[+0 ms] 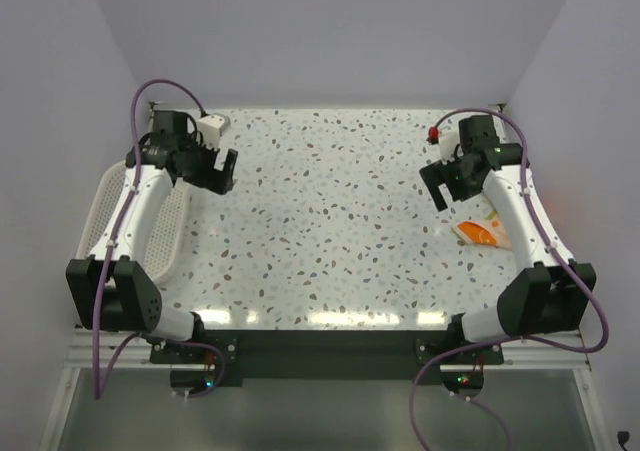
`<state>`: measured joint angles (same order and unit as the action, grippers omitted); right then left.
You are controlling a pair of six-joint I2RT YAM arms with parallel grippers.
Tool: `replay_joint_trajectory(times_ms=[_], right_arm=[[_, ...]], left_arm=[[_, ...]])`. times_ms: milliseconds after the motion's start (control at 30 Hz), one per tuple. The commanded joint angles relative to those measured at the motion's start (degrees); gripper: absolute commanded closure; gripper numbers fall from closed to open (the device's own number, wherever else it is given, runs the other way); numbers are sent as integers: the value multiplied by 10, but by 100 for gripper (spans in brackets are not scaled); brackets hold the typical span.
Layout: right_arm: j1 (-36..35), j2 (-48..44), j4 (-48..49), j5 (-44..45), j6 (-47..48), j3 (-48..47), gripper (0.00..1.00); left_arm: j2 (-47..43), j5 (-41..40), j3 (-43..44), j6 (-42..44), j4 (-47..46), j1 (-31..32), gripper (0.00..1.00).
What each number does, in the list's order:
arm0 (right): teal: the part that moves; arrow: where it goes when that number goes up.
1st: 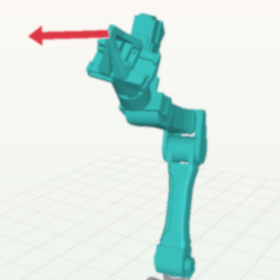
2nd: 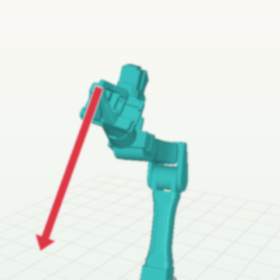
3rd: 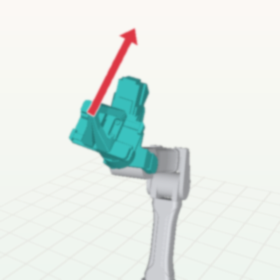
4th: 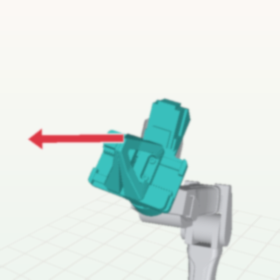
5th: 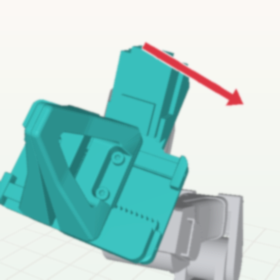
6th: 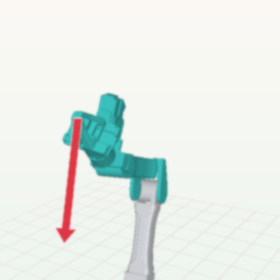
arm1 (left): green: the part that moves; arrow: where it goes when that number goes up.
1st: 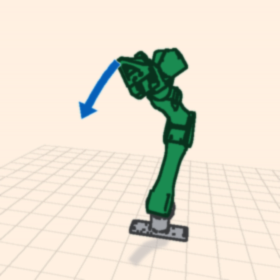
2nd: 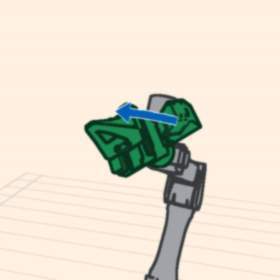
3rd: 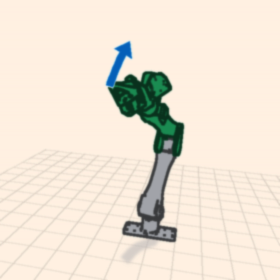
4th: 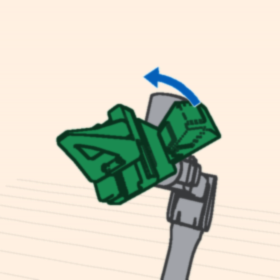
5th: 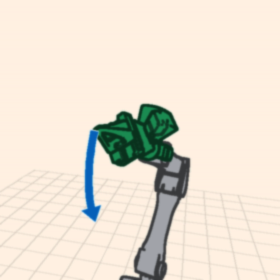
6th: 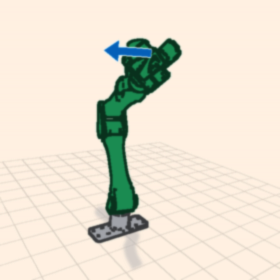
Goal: Roll the towels
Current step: Move the towel to the center of the board
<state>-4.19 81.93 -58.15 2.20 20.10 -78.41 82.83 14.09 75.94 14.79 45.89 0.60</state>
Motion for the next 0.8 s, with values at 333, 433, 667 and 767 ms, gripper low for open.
replay_joint_trajectory(times_ms=[333,433,667,767], right_arm=[[117,98,-43,91,132,42,3],[117,124,-36,105,133,55,7],[119,203,-15,132,125,62,14],[120,241,-8,122,114,50,15]], left_arm=[[-6,2,38,69,5,9,0],[-4,0,39,74,4,8,0],[1,6,37,86,9,8,0],[4,11,38,90,12,9,0]])
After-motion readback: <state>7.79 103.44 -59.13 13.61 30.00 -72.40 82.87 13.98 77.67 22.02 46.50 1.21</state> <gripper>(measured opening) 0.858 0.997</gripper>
